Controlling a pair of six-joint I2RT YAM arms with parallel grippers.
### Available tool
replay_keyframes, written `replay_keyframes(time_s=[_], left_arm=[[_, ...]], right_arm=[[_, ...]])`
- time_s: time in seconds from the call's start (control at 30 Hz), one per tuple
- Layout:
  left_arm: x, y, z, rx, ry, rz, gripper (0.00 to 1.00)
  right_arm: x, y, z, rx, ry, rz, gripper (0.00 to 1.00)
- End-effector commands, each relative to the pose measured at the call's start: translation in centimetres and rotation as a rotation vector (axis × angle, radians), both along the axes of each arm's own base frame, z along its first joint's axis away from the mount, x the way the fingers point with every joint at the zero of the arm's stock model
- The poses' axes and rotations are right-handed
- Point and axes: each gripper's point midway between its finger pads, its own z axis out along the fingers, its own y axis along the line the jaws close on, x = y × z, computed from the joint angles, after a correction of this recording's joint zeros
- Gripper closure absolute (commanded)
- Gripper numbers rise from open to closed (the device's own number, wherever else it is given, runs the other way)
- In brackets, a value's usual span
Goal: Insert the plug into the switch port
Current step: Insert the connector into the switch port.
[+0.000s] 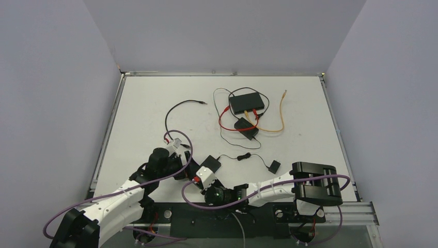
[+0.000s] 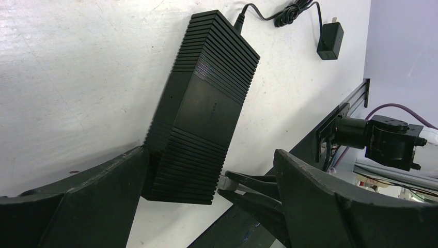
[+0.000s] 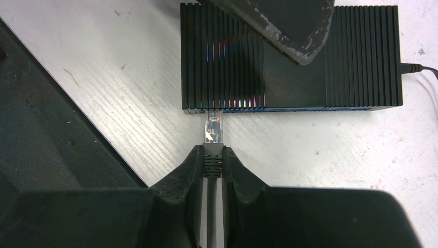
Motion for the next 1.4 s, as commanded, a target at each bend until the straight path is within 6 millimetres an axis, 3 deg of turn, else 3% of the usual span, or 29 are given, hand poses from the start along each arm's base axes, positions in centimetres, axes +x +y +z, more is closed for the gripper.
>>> replay_keyframes(time_s=[0.0, 0.87, 1.37], left_arm=[[-0.3, -0.7, 0.7, -0.037, -0.013, -0.025, 0.11], [-1.4, -1.2, 0.9, -0.067, 0.005, -0.037, 0.11], [-2.0, -1.3, 0.7, -0.077, 0.000, -0.022, 0.11]], right_arm=[[0.9, 1.7, 3.3, 0.093, -0.056, -0.057, 1.00], [0.9, 2.1, 4.2, 0.095, -0.093, -0.068, 1.00], [1.3, 2.3, 4.4, 0.223, 0.054, -0.119, 1.00]])
